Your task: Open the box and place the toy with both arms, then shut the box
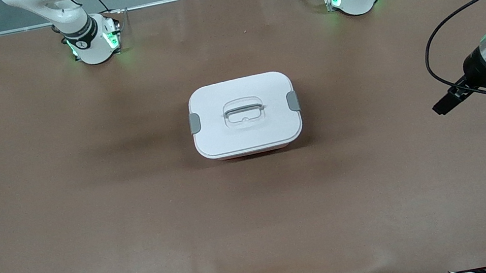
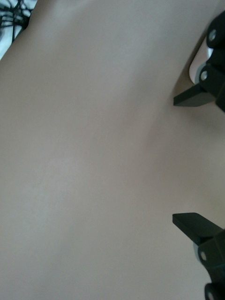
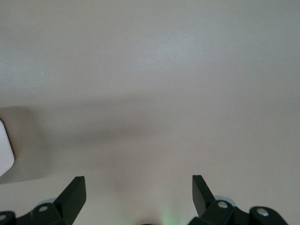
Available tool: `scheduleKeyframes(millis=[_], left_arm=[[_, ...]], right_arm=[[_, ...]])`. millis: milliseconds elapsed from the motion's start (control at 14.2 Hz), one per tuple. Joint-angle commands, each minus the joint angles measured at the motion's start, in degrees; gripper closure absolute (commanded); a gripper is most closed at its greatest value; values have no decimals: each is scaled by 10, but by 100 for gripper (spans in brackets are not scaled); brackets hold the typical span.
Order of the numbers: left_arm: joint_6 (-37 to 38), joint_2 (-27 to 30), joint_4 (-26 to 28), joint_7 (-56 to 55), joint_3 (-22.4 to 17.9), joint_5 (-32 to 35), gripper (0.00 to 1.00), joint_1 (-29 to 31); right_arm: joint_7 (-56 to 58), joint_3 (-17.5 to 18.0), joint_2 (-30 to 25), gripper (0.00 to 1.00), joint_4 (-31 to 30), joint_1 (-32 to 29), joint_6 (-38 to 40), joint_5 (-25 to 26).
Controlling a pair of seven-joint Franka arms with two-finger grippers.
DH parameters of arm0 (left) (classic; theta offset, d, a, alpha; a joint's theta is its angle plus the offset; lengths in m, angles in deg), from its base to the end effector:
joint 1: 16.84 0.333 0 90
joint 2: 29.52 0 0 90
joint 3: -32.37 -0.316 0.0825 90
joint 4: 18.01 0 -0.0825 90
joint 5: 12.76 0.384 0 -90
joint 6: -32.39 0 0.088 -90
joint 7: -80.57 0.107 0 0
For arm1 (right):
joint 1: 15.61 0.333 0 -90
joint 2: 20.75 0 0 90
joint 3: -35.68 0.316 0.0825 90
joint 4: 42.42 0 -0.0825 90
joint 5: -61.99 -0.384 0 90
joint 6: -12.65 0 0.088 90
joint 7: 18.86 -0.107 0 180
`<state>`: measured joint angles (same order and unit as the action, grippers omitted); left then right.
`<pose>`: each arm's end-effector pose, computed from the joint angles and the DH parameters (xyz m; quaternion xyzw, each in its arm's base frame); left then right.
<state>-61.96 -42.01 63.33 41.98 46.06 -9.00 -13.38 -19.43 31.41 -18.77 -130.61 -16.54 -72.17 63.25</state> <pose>0.6190 -0.0888 0.5775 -0.9693 -0.2456 -0.0099 0.0034 0.5528 -0.0521 0.6127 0.9975 -0.0508 -0.0471 0.0104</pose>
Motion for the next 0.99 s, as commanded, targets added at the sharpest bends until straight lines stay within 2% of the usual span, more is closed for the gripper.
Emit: scheduleKeyframes(millis=[0, 141, 633, 915], left_arm=[[19, 32, 6, 86, -27, -1, 0, -15], [54, 41, 6, 169, -48, -11, 0, -15], [126, 99, 11, 227, -65, -23, 0, -26], [148, 134, 33, 277, -95, -45, 0, -27]], right_arm=[[-2, 2, -3, 0, 3, -4, 3, 4], [-4, 2, -3, 0, 3, -2, 2, 4], [-6, 3, -2, 0, 7, 2, 4, -11], [-7, 3, -3, 0, 12, 1, 5, -34]])
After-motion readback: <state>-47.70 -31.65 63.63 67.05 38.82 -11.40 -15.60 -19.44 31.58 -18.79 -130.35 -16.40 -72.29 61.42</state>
